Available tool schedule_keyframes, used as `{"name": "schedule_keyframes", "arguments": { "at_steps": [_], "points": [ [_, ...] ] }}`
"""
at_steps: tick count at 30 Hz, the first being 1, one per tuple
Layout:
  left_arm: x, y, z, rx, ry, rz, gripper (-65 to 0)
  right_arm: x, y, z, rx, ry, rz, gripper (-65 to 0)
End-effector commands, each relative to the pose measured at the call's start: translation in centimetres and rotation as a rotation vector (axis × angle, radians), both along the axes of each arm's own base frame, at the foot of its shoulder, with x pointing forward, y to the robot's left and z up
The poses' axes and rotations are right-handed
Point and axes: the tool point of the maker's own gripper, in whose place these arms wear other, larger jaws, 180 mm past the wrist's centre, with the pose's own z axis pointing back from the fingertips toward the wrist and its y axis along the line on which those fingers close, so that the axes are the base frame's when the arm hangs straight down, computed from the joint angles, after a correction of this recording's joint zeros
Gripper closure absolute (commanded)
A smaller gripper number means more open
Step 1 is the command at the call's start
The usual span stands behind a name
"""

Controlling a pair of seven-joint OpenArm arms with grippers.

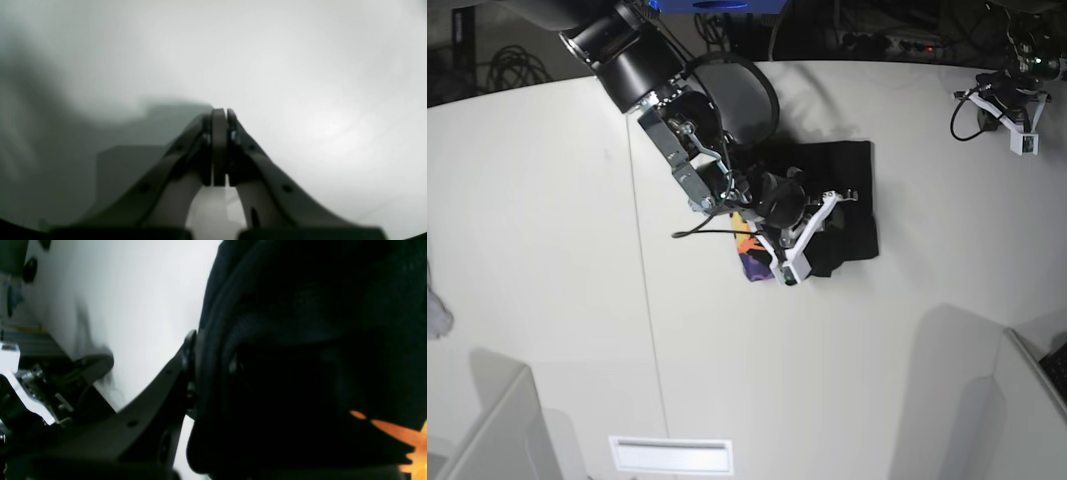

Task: Fold the T-shirt properly
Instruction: 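Press the folded bundle down with the right gripper and release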

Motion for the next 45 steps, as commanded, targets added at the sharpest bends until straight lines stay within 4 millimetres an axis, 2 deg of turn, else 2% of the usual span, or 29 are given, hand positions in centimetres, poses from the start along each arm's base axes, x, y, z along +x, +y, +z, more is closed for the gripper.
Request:
{"name": "schedule_keyframes", "arguments": {
  "at_steps": [1, 12, 20, 23, 26, 27, 33, 41, 45],
  "points": [
    [0.7, 0.4, 0.9, 0.015, -0.033, -0.008, 0.0, 1.1, 0.7, 1.9, 0.037, -0.047, -0.003, 0.0],
    [0.7, 0.4, 0.8, 0.013, -0.031, -0.009, 0.0, 1.6, 1.4, 2.8, 0.058, -0.07, -0.011, 0.0],
    [0.7, 0.4, 0.8, 0.013, -0.031, -0.009, 0.0, 1.5, 1.3, 1.8, 0.045, -0.042, -0.011, -0.8],
    [0.7, 0.4, 0.8, 0.013, -0.031, -0.009, 0.0, 1.4, 1.3, 1.8, 0.045, -0.041, -0.011, -19.1],
    [0.7, 0.4, 0.9, 0.015, -0.031, -0.009, 0.0, 1.4, 1.3, 1.8, 0.045, -0.041, -0.011, -30.6],
    [0.7, 0.5, 1.0, 0.019, -0.031, -0.012, 0.0, 1.4, 1.3, 1.8, 0.046, -0.041, -0.011, -32.1],
    [0.9, 1.0, 1.3, 0.032, -0.031, -0.019, 0.0, 1.5, 1.5, 2.2, 0.052, -0.05, -0.007, -31.2],
    [0.9, 1.0, 1.3, 0.033, -0.032, -0.018, 0.0, -0.2, 4.5, 3.2, 0.028, -0.104, 0.121, -31.2],
    [0.9, 1.1, 1.3, 0.034, -0.033, -0.015, 0.0, -0.3, 5.1, 3.7, 0.039, -0.112, 0.13, -31.2]
  ]
}}
